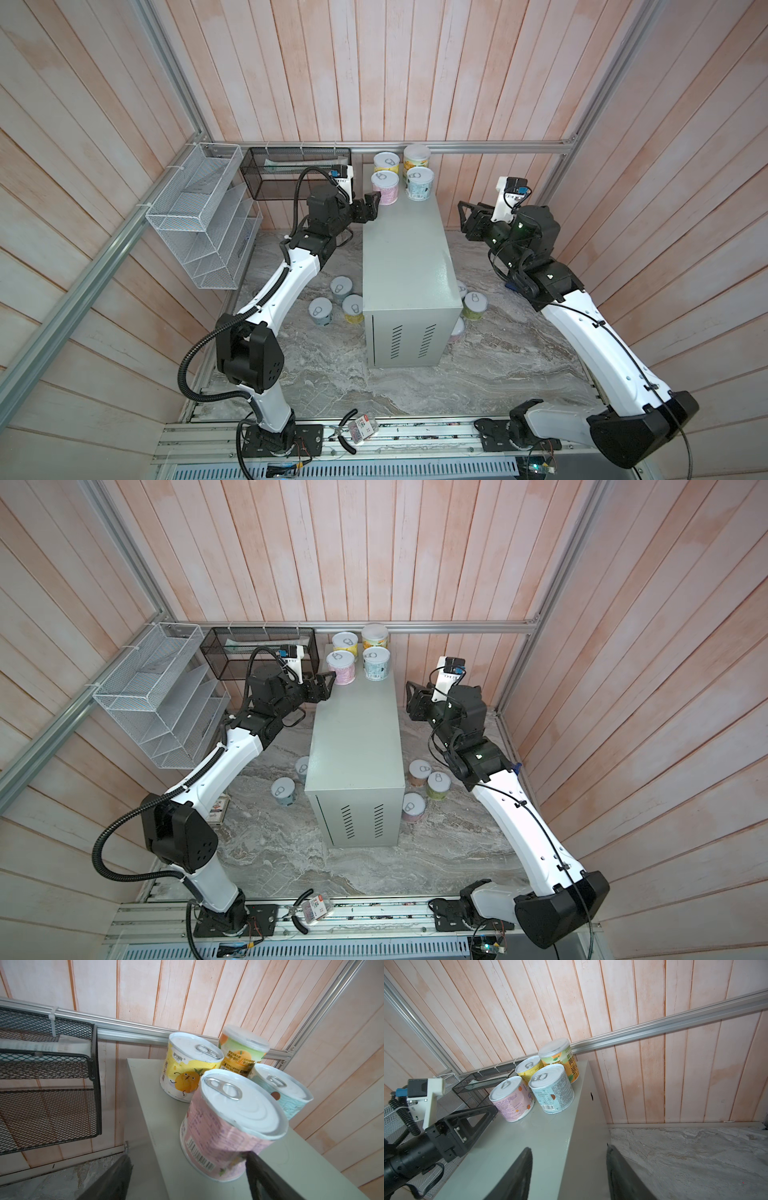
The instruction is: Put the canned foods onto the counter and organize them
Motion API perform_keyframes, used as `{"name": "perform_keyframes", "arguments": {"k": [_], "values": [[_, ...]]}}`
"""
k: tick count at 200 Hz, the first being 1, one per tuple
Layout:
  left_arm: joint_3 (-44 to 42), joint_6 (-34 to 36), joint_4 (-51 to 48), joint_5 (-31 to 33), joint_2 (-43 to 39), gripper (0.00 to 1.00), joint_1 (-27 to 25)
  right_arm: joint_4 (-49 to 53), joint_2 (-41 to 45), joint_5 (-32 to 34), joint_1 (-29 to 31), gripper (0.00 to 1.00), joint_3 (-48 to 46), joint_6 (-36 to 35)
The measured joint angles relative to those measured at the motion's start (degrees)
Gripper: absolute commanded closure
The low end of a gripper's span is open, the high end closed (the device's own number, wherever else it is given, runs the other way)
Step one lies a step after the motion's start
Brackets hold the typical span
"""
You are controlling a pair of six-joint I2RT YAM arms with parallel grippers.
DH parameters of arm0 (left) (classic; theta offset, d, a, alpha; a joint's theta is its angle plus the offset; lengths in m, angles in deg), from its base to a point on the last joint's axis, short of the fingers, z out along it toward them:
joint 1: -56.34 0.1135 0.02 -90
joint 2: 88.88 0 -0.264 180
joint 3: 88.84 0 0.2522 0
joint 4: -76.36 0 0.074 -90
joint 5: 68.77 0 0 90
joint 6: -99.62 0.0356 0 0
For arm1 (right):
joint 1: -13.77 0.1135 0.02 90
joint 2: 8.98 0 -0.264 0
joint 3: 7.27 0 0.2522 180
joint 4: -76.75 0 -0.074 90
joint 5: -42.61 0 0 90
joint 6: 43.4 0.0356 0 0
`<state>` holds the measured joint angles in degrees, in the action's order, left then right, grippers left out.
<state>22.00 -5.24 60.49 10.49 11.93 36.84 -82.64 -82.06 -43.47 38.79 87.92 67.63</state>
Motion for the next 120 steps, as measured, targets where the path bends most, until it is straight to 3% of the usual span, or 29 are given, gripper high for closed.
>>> {"name": "perform_keyframes", "arguments": {"k": [120], "values": [[1.6, -0.8, 1.0, -2.2, 2.5, 0.21, 0.0, -0.7, -1.1, -1.3, -1.5, 0.47, -1.8, 0.5]]}}
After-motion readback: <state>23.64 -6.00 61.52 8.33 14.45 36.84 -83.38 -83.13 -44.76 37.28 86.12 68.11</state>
